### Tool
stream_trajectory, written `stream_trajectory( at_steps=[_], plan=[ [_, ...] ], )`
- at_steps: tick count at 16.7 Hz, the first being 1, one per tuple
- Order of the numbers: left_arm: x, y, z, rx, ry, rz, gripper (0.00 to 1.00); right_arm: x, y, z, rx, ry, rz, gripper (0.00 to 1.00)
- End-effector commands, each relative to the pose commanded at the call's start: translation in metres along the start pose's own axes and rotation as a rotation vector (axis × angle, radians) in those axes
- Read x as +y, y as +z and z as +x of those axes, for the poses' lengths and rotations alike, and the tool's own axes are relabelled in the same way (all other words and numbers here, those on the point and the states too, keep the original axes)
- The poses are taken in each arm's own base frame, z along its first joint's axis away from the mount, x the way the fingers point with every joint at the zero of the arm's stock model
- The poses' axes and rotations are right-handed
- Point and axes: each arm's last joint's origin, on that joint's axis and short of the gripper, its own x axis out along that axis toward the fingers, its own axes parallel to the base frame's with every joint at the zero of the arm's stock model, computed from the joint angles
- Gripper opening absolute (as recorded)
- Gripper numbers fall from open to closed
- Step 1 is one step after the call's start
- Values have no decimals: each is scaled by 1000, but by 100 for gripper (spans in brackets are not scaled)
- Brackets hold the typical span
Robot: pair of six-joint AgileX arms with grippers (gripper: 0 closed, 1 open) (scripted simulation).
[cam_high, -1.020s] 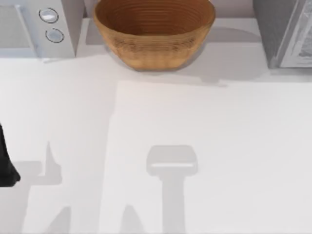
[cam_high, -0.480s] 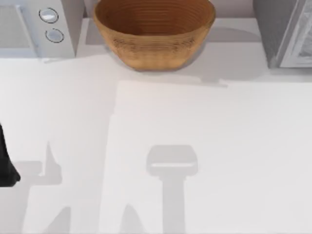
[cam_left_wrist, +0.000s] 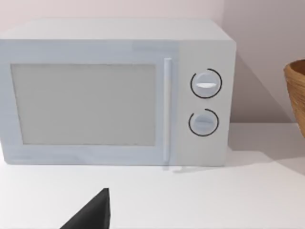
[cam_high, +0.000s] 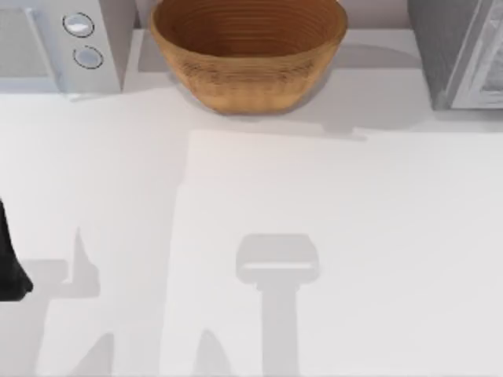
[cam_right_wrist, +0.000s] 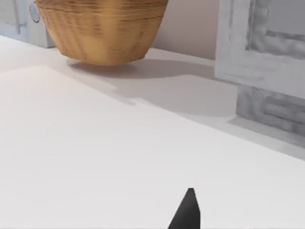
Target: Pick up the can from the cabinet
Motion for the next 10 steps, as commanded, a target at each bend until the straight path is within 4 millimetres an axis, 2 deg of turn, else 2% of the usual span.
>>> stream_trajectory(
  at_steps=[4, 10],
  plan=[
    [0, 0, 0, 0, 0, 0, 100, 0, 0, 0, 0, 0, 0, 98],
    [0, 0, 0, 0, 0, 0, 100, 0, 0, 0, 0, 0, 0, 100]
  ],
)
